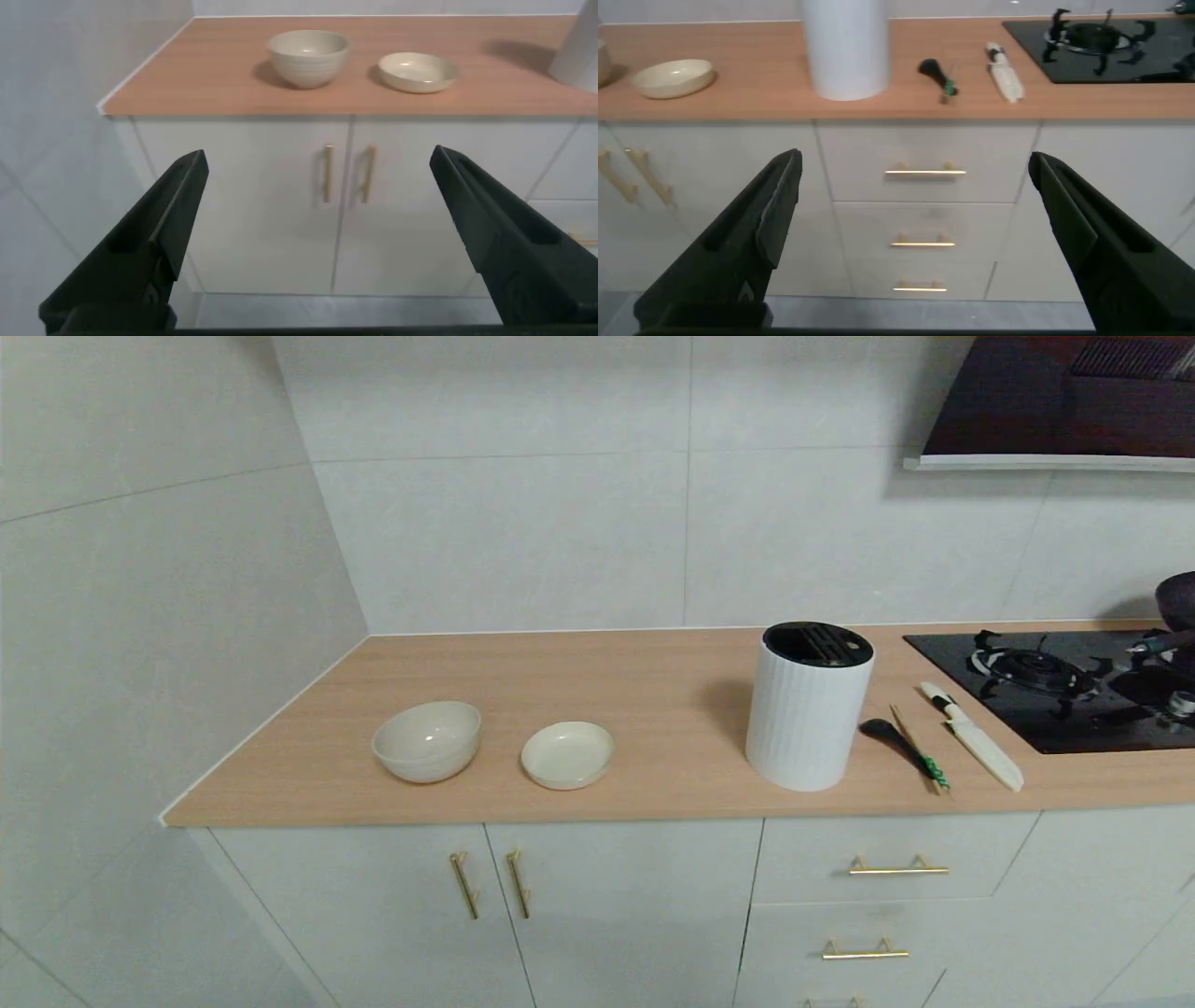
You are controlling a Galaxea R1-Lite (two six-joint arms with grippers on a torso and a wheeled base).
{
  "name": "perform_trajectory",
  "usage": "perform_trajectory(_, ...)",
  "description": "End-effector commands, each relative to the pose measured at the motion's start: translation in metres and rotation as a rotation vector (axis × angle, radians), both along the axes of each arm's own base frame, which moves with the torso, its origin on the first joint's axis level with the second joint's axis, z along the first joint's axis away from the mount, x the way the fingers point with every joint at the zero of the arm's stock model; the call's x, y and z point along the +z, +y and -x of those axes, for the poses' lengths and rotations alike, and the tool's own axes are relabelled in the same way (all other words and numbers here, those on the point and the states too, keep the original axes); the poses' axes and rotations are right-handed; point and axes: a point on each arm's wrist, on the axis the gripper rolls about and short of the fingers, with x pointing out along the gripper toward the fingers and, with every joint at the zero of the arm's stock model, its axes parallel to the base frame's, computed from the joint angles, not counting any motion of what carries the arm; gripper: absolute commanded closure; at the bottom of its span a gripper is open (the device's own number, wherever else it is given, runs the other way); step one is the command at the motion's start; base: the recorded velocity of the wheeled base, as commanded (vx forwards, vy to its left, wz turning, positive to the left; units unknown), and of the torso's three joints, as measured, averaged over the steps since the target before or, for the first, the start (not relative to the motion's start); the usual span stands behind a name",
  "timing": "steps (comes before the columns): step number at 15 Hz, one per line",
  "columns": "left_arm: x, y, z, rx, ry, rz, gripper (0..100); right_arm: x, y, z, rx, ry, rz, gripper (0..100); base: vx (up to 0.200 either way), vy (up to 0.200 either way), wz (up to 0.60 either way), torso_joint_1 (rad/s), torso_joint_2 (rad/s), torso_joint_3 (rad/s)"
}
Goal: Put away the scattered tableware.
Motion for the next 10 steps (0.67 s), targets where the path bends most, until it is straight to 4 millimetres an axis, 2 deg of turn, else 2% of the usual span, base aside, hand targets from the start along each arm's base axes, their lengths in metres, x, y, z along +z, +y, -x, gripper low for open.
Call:
perform_trajectory(1,0.0,0.0,0.0,0.001,0.0,0.0,0,0.0,0.0,0.0,0.0,0.0,0.0,0,0.0,0.2,0.0,-0.007,0.0,0.007)
perform_trajectory(10,0.0,0.0,0.0,0.001,0.0,0.0,0,0.0,0.0,0.0,0.0,0.0,0.0,0,0.0,0.2,0.0,0.002,0.0,0.005)
